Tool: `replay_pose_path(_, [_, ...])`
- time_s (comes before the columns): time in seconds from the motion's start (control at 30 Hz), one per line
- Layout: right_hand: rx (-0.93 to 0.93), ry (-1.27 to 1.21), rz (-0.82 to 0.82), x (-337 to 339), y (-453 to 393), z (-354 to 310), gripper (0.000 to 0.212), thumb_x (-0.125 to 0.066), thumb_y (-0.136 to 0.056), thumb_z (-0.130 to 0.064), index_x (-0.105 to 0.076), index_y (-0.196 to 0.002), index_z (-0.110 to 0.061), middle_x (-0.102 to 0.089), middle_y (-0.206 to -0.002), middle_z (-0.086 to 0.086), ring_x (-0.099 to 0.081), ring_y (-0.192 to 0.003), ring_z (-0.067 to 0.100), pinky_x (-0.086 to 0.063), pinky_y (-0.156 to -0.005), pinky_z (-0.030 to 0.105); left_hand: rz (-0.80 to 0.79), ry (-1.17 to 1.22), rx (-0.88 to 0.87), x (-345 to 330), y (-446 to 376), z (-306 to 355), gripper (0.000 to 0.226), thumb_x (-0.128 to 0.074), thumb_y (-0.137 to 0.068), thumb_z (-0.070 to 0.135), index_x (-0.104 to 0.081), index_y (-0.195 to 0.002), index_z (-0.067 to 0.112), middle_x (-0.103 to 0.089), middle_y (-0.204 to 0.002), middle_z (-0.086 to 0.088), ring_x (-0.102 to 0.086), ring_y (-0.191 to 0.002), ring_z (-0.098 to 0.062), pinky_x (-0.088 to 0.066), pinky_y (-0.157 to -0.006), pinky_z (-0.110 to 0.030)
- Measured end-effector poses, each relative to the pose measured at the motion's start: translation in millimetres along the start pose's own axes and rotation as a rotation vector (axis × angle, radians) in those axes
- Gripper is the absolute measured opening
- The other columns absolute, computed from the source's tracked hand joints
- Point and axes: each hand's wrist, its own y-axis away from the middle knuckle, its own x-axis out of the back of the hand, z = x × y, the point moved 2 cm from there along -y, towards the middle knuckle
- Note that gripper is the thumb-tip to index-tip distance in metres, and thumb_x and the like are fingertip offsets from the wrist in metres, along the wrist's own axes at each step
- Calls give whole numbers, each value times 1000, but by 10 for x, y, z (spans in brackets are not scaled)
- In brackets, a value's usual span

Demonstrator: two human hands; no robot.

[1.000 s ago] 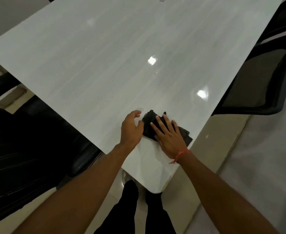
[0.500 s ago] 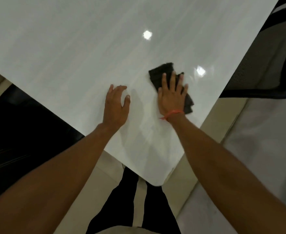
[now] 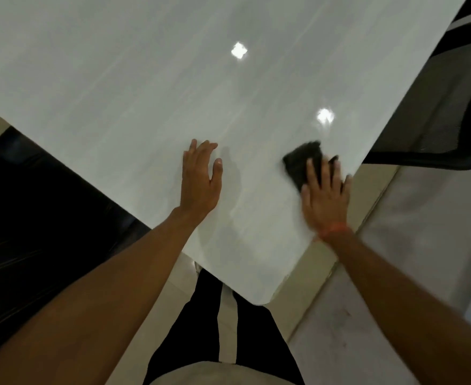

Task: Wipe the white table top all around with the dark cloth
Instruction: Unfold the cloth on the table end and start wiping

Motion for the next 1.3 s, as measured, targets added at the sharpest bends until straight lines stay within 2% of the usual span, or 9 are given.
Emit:
replay_pose_path(0.17, [114, -34, 44, -21, -595, -1012, 63, -18, -100, -44, -18, -158, -19, -13, -165, 17, -4, -151, 43, -11, -119, 62, 77, 28, 35, 210, 156, -133, 40, -39, -104, 24, -50, -140, 11, -48, -148, -8, -24, -150, -24, -10, -126, -41])
replay_pose_path(0.27, [466, -34, -12, -232, 271, -1529, 60, -28, -104, -43, -15, -159, -23, -4, -166, 12, 4, -152, 39, -9, -121, 59, 120, 33, 68, 322, 181, -152, 40, -36, -105, 24, -49, -140, 11, -49, -148, -8, -23, -150, -25, -14, -124, -49])
replay_pose_path(0.4, [693, -18, -80, -314, 1281, -1105, 60, -37, -104, -42, -17, -158, -26, -7, -167, 7, 0, -153, 34, -8, -123, 55, 125, 56, 115, 247, 232, -21, 40, -36, -105, 24, -50, -139, 10, -48, -148, -8, -21, -150, -26, -15, -122, -53])
replay_pose_path(0.6, [308, 17, -48, -4, 308, 190, 61, -26, -101, -44, -22, -157, -23, -15, -165, 13, -9, -152, 37, -19, -117, 60, 126, 72, 155, 46, 447, 220, 42, -35, -104, 28, -49, -140, 13, -48, -149, -3, -19, -151, -20, -7, -125, -36])
replay_pose_path(0.73, [208, 7, -11, 207, -903, -90, 64, -15, -99, -45, -18, -158, -19, -13, -165, 18, -4, -151, 43, -10, -120, 59, 242, 15, 207, 74, 616, 236, 38, -37, -106, 27, -49, -140, 15, -47, -149, 3, -19, -151, -15, -14, -124, -35])
replay_pose_path(0.9, [746, 6, -29, -99, -349, -1226, 62, -23, -98, -41, -25, -157, -21, -15, -164, 18, -5, -149, 48, -15, -117, 63, 354, -25, 303, 22, 794, 234, 38, -38, -106, 26, -50, -141, 15, -46, -149, 2, -20, -150, -16, -25, -120, -41])
replay_pose_path(1.03, [1019, 8, -137, -186, 357, -852, 58, -30, -104, -43, -16, -158, -29, -6, -167, 9, 5, -152, 38, -4, -122, 57, 382, -32, 320, -123, 749, 306, 39, -37, -104, 27, -50, -139, 15, -48, -148, -2, -21, -150, -21, -22, -122, -47])
replay_pose_path(1.2, [645, 55, -69, 112, -552, 145, 60, -33, -97, -42, -29, -154, -25, -24, -162, 13, -18, -149, 40, -24, -113, 64, 370, 53, 314, -223, 462, 306, 35, -39, -105, 25, -51, -138, 17, -47, -150, -6, -20, -150, -19, -14, -125, -43])
replay_pose_path(1.3, [302, 34, -26, 375, -1627, 289, 64, -17, -98, -46, -22, -157, -22, -19, -163, 17, -13, -150, 43, -18, -116, 65, 388, 64, 290, -113, 289, 218, 39, -36, -104, 30, -50, -139, 19, -46, -149, 1, -19, -150, -12, -8, -125, -33])
